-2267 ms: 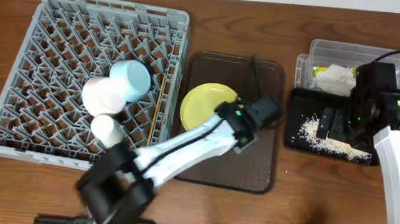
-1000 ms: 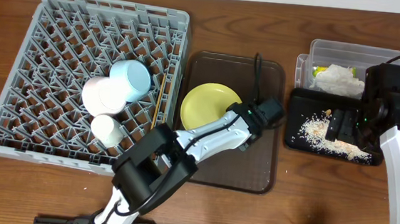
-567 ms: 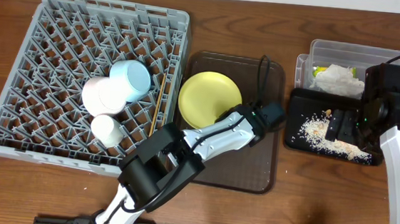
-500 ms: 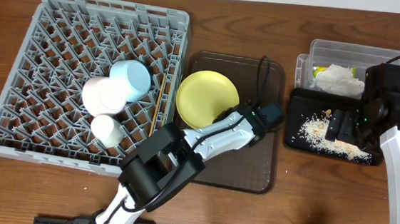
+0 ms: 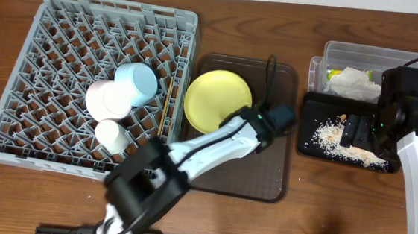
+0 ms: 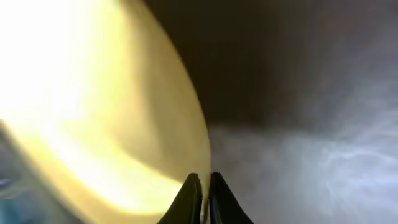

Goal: Sort waste into correct bins and load items into the dishwasher

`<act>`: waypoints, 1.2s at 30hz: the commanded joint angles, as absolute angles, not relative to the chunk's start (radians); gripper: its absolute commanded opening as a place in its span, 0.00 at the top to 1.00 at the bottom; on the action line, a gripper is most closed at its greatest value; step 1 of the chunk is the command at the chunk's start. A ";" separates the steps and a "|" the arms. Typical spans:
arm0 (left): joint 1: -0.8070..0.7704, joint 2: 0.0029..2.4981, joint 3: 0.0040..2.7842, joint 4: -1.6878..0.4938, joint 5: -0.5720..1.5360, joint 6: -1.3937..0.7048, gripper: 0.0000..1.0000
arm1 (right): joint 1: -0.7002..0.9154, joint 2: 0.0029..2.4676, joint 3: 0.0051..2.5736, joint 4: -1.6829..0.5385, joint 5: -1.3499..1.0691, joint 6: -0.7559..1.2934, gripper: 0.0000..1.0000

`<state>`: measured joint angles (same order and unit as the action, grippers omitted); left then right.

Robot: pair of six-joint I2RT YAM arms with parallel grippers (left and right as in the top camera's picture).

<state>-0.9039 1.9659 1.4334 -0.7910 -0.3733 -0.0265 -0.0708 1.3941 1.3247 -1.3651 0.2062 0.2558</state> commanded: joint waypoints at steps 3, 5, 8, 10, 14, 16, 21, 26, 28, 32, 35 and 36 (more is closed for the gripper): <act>-0.888 1.869 1.427 -0.804 -0.411 -0.058 0.94 | -0.076 1.391 1.326 -1.365 0.209 0.257 0.01; -0.888 1.863 1.427 -0.804 -0.412 -0.058 0.94 | -0.076 1.391 1.326 -1.365 0.209 0.257 0.01; -0.888 1.863 1.427 -0.804 -0.412 -0.058 0.94 | -0.076 1.391 1.326 -1.365 0.209 0.257 0.01; -0.888 1.863 1.427 -0.804 -0.412 -0.058 0.94 | -0.076 1.391 1.326 -1.365 0.209 0.257 0.01; -0.888 1.857 1.427 -0.803 -0.412 -0.058 0.94 | -0.076 1.391 1.326 -1.366 0.209 0.257 0.01; -0.888 1.847 1.427 -0.803 -0.412 -0.058 0.94 | -0.076 1.391 1.326 -1.365 0.209 0.257 0.01; -0.888 1.784 1.441 -0.798 -0.369 -0.054 0.94 | -0.076 1.391 1.326 -1.365 0.209 0.257 0.01; -0.887 1.689 1.444 -0.764 -0.216 -0.019 0.94 | -0.076 1.391 1.326 -1.367 0.209 0.257 0.01; -0.887 1.651 1.444 -0.754 -0.200 -0.018 0.94 | -0.076 1.391 1.326 -1.369 0.209 0.257 0.01; -0.874 1.576 1.444 -0.743 -0.188 -0.008 0.94 | -0.076 1.391 1.326 -1.370 0.209 0.257 0.01; -0.833 1.524 1.444 -0.736 -0.116 -0.007 0.94 | -0.076 1.391 1.326 -1.370 0.208 0.257 0.01; -0.804 1.505 1.444 -0.734 -0.054 -0.008 0.94 | -0.076 1.391 1.326 -1.370 0.208 0.257 0.01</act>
